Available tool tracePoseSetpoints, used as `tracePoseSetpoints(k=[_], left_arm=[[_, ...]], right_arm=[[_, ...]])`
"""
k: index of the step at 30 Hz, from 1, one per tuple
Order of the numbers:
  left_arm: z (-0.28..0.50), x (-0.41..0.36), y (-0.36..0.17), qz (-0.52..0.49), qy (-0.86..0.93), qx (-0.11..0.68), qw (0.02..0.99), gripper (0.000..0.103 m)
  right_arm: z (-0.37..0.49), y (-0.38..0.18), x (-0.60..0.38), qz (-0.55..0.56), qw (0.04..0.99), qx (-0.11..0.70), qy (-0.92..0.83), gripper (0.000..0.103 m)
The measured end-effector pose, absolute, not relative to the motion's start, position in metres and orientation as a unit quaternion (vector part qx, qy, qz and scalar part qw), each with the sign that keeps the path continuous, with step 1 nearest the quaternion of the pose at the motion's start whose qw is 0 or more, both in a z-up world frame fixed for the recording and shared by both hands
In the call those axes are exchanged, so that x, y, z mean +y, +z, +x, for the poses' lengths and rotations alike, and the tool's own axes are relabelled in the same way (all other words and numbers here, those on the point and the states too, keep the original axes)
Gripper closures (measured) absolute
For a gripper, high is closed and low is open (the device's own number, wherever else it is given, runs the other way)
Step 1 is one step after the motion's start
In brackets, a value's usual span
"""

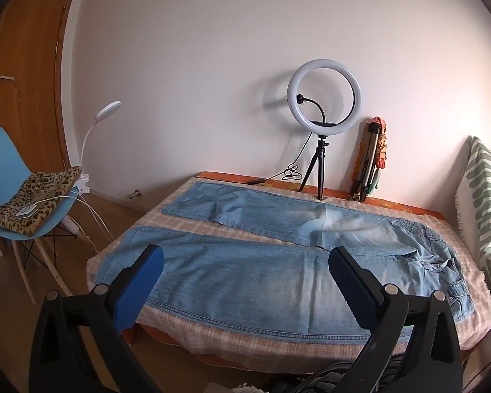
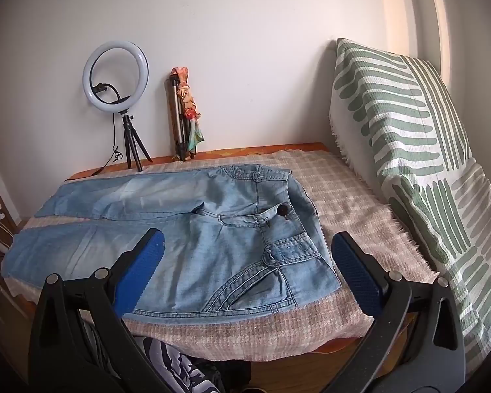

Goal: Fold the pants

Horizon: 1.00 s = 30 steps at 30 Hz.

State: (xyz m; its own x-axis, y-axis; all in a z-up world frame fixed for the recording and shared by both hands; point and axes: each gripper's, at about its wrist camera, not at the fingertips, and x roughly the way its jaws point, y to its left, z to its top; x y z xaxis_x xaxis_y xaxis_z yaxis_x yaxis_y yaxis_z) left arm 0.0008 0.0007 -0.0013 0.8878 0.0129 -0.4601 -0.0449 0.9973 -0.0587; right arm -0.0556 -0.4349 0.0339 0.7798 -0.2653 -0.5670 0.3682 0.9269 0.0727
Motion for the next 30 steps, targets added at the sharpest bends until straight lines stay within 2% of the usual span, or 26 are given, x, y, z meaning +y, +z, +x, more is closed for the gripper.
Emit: tracePoseSetpoints(k=[30], left_arm=[[0.0047,-0.0024,-0.0027,-0.035,0.01,0.238,0.97,0.001]], right_arm=[[-0.0516,0.0305,-0.4376,0.093,0.938,0.289,-0.167,0.0]])
